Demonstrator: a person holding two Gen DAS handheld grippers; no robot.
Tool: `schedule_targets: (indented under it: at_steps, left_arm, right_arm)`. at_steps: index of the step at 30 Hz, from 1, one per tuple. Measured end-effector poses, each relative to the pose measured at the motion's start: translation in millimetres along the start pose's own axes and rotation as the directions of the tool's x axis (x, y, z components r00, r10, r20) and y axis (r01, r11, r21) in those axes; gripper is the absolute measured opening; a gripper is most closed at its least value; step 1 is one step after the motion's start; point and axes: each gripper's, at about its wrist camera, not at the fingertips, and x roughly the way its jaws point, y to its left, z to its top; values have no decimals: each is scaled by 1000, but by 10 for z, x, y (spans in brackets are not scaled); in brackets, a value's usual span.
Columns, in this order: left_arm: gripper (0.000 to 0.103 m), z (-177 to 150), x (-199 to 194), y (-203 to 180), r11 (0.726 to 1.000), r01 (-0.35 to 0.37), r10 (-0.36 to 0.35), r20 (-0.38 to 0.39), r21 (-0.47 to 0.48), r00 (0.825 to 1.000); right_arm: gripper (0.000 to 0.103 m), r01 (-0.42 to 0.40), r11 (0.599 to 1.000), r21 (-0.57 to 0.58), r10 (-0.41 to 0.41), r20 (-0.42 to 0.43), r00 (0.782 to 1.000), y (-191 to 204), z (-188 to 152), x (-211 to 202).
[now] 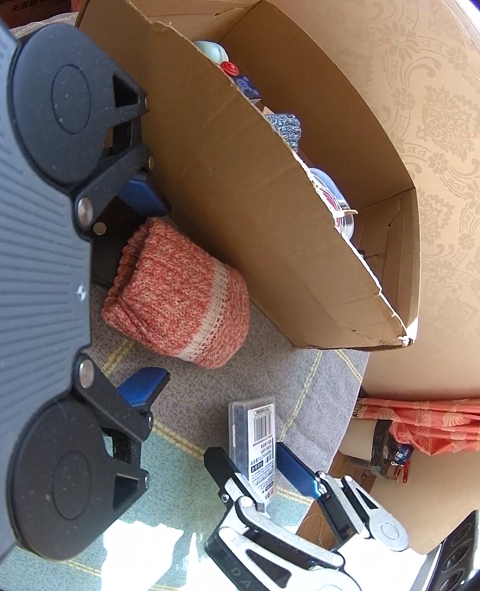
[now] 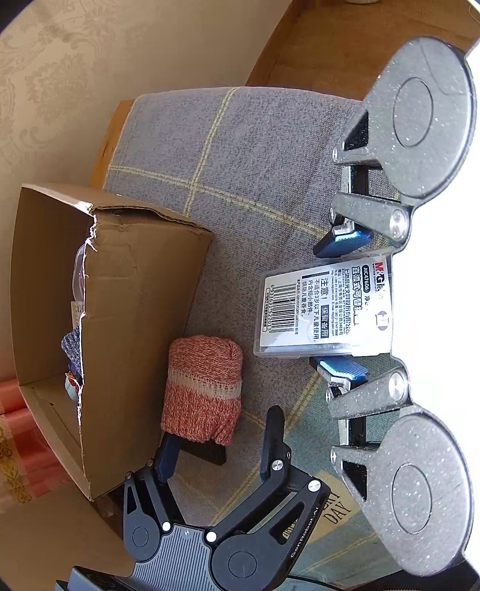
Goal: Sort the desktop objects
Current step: 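Grasp the red knit sock with the left gripper while the right gripper holds the package, then carry the sock and package over the box, opening the left gripper to drop the sock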
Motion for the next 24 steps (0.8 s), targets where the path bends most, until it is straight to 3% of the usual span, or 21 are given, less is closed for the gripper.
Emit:
schedule_targets:
  at_steps: [9,12,14,20,24]
  left_arm:
    - [85,96,72,-39,998,66,-66,39,16,997]
    - [82,113,86,-42,998,63,-63,41,4,997]
    - [71,125,85,-28,998,57,-56,38,-11,998]
    - [62,158,68,-28,999,46,-46,18,-27,999]
    - [61,176,-27,-7,995,70,-69,28,-70,997]
  right_arm:
    - [62,12,1000,-22,-12,4,1000,-2,40,34]
    - [62,24,999,-31,-23,7,1000,5,65,58]
    - [62,29,999,-33,-28,9,1000,12,82,77]
    - [61,47,999,-26,-47,6,999,45,118,104]
    - [60,66,997,-32,-66,-1,998,104,125,87]
